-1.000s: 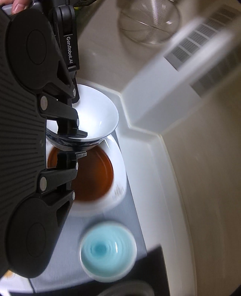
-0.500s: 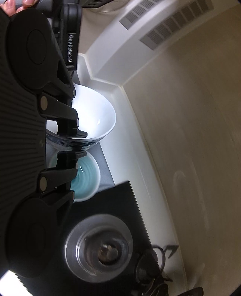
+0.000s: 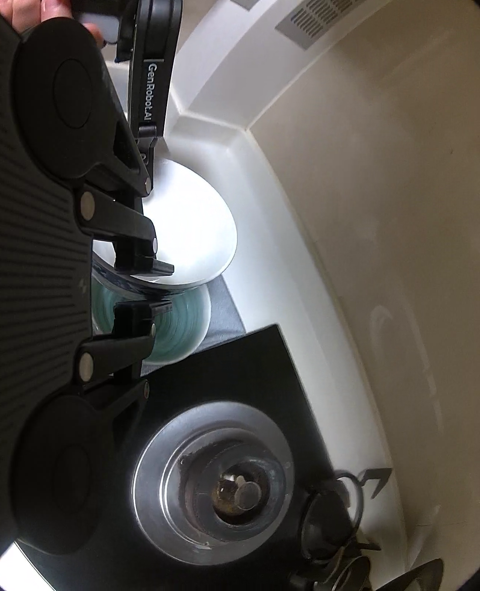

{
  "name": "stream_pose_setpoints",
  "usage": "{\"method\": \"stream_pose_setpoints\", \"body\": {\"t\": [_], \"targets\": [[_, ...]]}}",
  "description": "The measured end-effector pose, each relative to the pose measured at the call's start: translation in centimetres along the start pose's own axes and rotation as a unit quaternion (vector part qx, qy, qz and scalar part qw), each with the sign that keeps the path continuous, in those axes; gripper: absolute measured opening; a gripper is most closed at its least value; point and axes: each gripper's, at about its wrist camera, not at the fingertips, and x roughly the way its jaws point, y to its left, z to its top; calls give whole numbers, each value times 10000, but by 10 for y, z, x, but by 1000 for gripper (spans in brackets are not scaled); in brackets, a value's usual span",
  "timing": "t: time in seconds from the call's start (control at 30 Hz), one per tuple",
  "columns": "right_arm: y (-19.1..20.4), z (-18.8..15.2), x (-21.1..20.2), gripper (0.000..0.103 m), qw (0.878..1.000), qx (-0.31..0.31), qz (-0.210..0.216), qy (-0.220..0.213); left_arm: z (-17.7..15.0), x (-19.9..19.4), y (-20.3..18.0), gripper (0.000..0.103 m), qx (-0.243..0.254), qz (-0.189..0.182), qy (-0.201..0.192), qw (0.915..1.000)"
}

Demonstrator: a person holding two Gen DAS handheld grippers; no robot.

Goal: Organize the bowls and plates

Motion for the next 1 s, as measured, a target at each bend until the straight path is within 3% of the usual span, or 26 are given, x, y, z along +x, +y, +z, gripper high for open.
{"method": "stream_pose_setpoints", "body": {"t": [0.27, 0.4, 0.73, 1.0], "targets": [[-18, -7, 23, 14, 9996, 193, 30, 186, 10, 26, -10, 12, 220, 337, 238, 9989], [-10, -8, 27, 14, 9993, -311, -164, 157, 14, 42, -15, 12, 229, 507, 306, 9980], [-31, -6, 43, 13, 9993, -170, -163, 294, 16, 65, -26, 12, 339, 677, 497, 9959], [-16, -14, 47, 13, 9946, -908, -407, 309, 15, 66, -26, 12, 435, 692, 408, 9958]]}}
